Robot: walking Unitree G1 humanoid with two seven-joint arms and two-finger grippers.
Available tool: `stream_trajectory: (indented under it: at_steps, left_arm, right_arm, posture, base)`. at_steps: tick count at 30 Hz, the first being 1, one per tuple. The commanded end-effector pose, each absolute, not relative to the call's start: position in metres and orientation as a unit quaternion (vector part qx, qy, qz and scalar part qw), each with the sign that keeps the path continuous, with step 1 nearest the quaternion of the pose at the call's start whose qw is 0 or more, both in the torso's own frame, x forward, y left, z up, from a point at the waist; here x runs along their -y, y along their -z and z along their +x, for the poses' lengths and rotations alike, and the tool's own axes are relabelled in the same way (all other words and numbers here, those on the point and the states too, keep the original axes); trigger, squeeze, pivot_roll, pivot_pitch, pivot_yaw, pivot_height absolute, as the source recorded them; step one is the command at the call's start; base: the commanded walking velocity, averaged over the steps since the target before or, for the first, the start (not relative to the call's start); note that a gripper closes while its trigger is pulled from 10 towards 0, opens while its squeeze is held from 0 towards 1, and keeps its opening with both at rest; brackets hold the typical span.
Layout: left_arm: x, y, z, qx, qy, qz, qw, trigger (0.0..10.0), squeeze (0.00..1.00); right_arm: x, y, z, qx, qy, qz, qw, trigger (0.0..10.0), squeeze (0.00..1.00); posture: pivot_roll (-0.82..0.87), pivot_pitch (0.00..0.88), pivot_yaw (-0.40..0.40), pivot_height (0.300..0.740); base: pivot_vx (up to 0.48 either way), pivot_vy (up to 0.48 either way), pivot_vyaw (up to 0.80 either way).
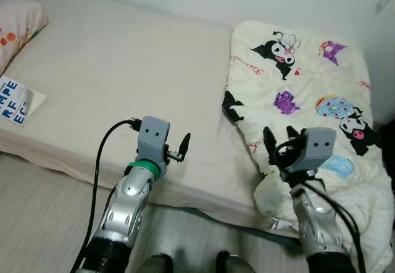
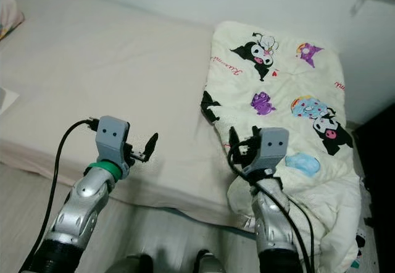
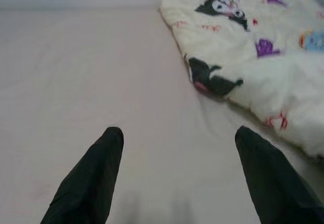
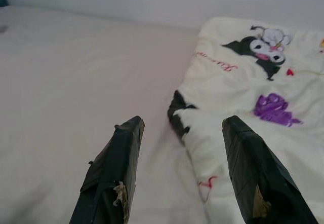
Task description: Clean up the room
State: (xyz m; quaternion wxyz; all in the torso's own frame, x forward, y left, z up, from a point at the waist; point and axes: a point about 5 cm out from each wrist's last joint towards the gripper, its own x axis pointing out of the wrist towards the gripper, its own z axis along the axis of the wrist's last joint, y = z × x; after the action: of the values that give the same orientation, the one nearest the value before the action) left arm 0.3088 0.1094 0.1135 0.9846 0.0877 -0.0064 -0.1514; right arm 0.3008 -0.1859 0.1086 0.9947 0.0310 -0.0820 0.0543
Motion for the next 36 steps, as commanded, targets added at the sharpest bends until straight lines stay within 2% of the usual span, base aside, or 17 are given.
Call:
stream_trajectory:
  at_steps: [1, 4, 6, 9, 13, 24, 26, 29, 31, 33, 34, 35, 36]
  left_arm:
    - [-0.111, -0.099, 0.300, 0.007, 0.160, 0.136, 0.978, 10.0, 0.00]
    - [-0.113, -0.085, 0.292, 0.015, 0.176, 0.205, 0.963, 10.0, 0.00]
    - [-0.116, -0.076, 0.290, -0.002, 0.174, 0.206, 0.963, 10.0, 0.00]
    - [-0.116, -0.076, 0.290, -0.002, 0.174, 0.206, 0.963, 10.0, 0.00]
    - [-0.116, -0.074, 0.292, -0.010, 0.174, 0.200, 0.964, 10.0, 0.00]
    - [-0.116, -0.074, 0.297, -0.005, 0.173, 0.196, 0.965, 10.0, 0.00]
    - [-0.117, -0.073, 0.298, -0.008, 0.168, 0.193, 0.967, 10.0, 0.00]
    - [-0.117, -0.074, 0.298, -0.008, 0.167, 0.192, 0.967, 10.0, 0.00]
    - [-0.121, -0.077, 0.298, -0.009, 0.162, 0.188, 0.969, 10.0, 0.00]
    - [-0.123, -0.078, 0.297, -0.010, 0.159, 0.187, 0.969, 10.0, 0.00]
    - [-0.126, -0.081, 0.297, -0.007, 0.158, 0.186, 0.970, 10.0, 0.00]
    - [-0.129, -0.090, 0.296, 0.004, 0.159, 0.190, 0.969, 10.0, 0.00]
    - [-0.129, -0.090, 0.296, 0.004, 0.159, 0.190, 0.969, 10.0, 0.00]
  right_arm:
    - [0.185, -0.092, 0.294, 0.055, -0.059, 0.029, 0.996, 10.0, 0.00]
    - [0.185, -0.077, 0.289, 0.031, -0.051, 0.041, 0.997, 10.0, 0.00]
    - [0.194, -0.069, 0.287, 0.018, -0.012, 0.071, 0.997, 10.0, 0.00]
    - [0.194, -0.069, 0.287, 0.018, -0.012, 0.071, 0.997, 10.0, 0.00]
    - [0.216, -0.063, 0.285, 0.015, 0.061, 0.092, 0.994, 10.0, 0.00]
    - [0.211, -0.053, 0.280, 0.001, 0.059, 0.089, 0.994, 10.0, 0.00]
    - [0.223, -0.038, 0.276, -0.034, 0.110, 0.145, 0.983, 10.0, 0.00]
    - [0.228, -0.033, 0.275, -0.045, 0.131, 0.165, 0.977, 10.0, 0.00]
    - [0.244, -0.029, 0.277, -0.059, 0.170, 0.195, 0.964, 10.0, 0.00]
    - [0.253, -0.031, 0.280, -0.061, 0.186, 0.210, 0.958, 10.0, 0.00]
    - [0.264, -0.033, 0.283, -0.061, 0.204, 0.220, 0.952, 10.0, 0.11]
    - [0.279, -0.041, 0.288, -0.054, 0.222, 0.233, 0.945, 10.0, 0.64]
    - [0.279, -0.041, 0.288, -0.054, 0.222, 0.233, 0.945, 10.0, 0.64]
  posture:
    - [-0.01, 0.070, -0.003, 0.740]
    - [0.00, 0.069, -0.003, 0.740]
    - [0.00, 0.069, 0.002, 0.740]
    - [0.00, 0.069, 0.002, 0.740]
    - [-0.01, 0.075, 0.021, 0.740]
    - [-0.01, 0.081, 0.026, 0.740]
    - [0.00, 0.105, 0.030, 0.740]
    - [0.01, 0.110, 0.031, 0.740]
    - [0.03, 0.152, 0.047, 0.740]
    - [0.03, 0.152, 0.047, 0.740]
    - [0.04, 0.180, 0.056, 0.740]
    - [0.07, 0.201, 0.061, 0.740]
    - [0.07, 0.201, 0.061, 0.740]
  base:
    - [0.000, 0.000, 0.00]
    - [0.000, 0.000, 0.00]
    - [0.000, 0.000, 0.00]
    - [0.000, 0.000, 0.00]
    - [0.000, 0.000, 0.00]
    - [0.000, 0.000, 0.00]
    - [0.000, 0.000, 0.00]
    - [0.000, 0.000, 0.00]
    - [0.000, 0.000, 0.00]
    - [0.000, 0.000, 0.00]
    - [0.000, 0.000, 0.00]
    - [0.000, 0.000, 0.00]
    - [0.000, 0.000, 0.00]
